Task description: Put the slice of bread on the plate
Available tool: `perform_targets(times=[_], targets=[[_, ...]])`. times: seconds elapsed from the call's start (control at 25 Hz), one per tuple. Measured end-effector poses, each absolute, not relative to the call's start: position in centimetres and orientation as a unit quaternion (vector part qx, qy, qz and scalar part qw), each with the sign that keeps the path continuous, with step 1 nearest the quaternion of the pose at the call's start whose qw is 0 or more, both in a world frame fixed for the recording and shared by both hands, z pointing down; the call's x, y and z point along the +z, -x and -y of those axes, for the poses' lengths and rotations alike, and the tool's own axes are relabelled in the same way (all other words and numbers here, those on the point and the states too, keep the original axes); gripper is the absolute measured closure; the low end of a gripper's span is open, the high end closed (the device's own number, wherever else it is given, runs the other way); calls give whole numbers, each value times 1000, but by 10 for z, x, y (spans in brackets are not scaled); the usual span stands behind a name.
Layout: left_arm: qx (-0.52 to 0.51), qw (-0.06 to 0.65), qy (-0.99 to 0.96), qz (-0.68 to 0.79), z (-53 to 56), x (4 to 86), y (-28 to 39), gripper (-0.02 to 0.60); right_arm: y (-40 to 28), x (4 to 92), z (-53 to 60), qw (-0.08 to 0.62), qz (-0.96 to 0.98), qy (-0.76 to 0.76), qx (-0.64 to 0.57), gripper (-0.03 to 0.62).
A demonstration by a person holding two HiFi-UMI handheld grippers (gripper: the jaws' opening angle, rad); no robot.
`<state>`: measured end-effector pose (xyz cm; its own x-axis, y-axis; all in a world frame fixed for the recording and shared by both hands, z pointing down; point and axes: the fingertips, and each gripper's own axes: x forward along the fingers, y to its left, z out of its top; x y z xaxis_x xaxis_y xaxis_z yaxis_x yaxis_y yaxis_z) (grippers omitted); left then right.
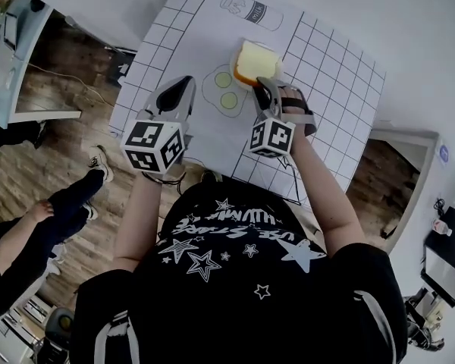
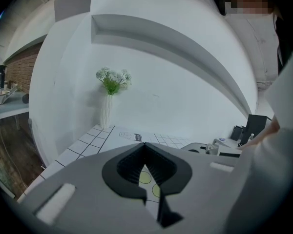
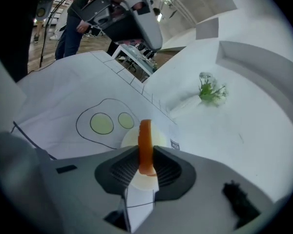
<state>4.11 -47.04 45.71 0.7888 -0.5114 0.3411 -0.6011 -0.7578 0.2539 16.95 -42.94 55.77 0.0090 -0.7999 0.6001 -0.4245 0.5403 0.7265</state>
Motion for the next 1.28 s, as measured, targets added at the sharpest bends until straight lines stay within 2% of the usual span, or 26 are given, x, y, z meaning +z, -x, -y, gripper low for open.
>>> perform_targets(times=[0.56, 0.88, 1.12, 1.28], targets=[[132, 181, -927, 302, 458, 461, -28, 572, -164, 589, 420, 564, 712, -404, -110, 483], [118, 170, -928, 311, 452, 448, -12, 572, -162, 584, 420, 539, 721, -429, -71, 474], [109, 163, -930, 310, 437, 439, 3, 572, -160, 553, 408, 491, 724, -482, -44, 474], [104, 161, -933, 305, 422, 436, 14, 572, -155, 517, 398, 411, 734, -541, -1, 477]])
